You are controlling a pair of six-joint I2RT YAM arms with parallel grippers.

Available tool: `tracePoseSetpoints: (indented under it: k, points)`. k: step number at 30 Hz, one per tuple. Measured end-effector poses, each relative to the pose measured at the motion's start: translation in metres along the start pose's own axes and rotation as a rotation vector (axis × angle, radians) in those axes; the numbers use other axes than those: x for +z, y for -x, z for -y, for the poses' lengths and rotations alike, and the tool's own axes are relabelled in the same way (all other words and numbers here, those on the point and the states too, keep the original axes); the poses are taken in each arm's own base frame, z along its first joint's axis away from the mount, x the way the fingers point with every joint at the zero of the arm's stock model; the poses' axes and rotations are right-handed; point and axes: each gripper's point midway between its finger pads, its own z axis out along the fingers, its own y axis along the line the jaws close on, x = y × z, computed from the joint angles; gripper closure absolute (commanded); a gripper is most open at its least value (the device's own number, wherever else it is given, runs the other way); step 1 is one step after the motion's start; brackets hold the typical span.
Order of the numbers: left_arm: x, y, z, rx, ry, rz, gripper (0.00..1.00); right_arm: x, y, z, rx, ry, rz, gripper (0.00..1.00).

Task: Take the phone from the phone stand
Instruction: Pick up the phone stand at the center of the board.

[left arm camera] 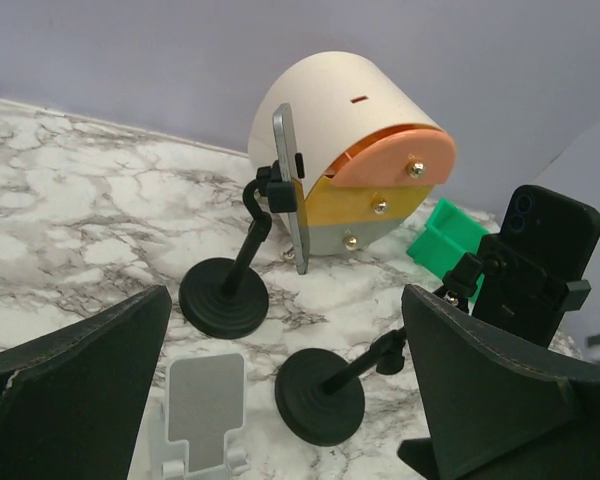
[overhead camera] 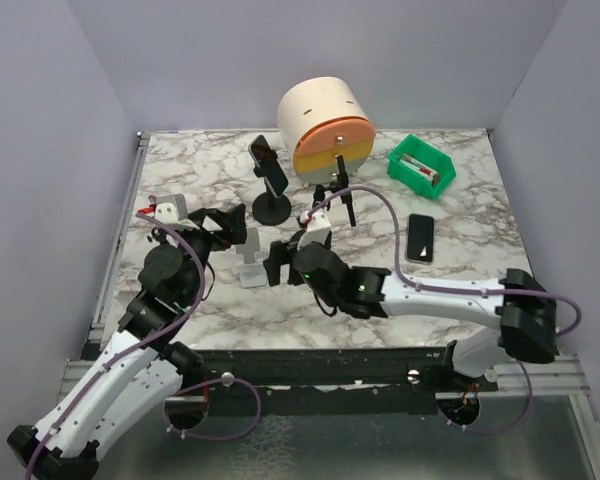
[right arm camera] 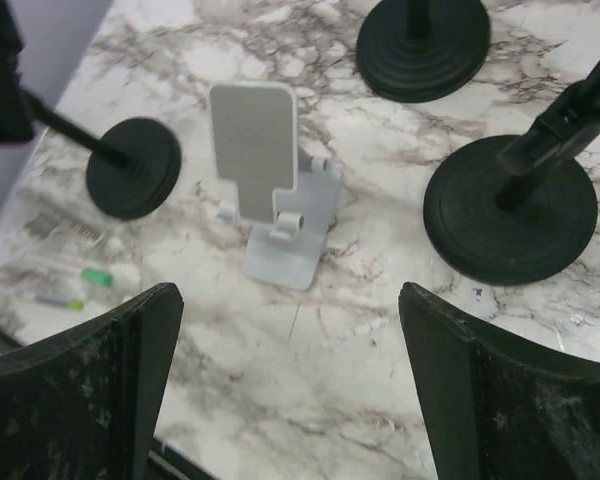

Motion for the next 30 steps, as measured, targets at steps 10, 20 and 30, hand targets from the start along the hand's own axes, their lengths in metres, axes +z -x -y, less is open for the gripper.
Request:
tracePoseSetpoints:
  k: [10, 20, 30]
  points:
    - [0.012, -0.019, 0.01, 0.068, 0.04, -0.138, 0.01, -0.075, -0.041, 0.028, -0.157, 0.349, -0.051, 0.08]
    - [-0.001, -0.109, -0.006, 0.1, 0.121, -0.505, 0.01, -0.125, -0.024, 0.028, -0.231, 0.545, 0.017, 0.08]
    - [0.003, -0.178, -0.032, 0.186, 0.275, -0.74, 0.01, -0.133, -0.023, 0.038, -0.298, 0.541, 0.019, 0.09]
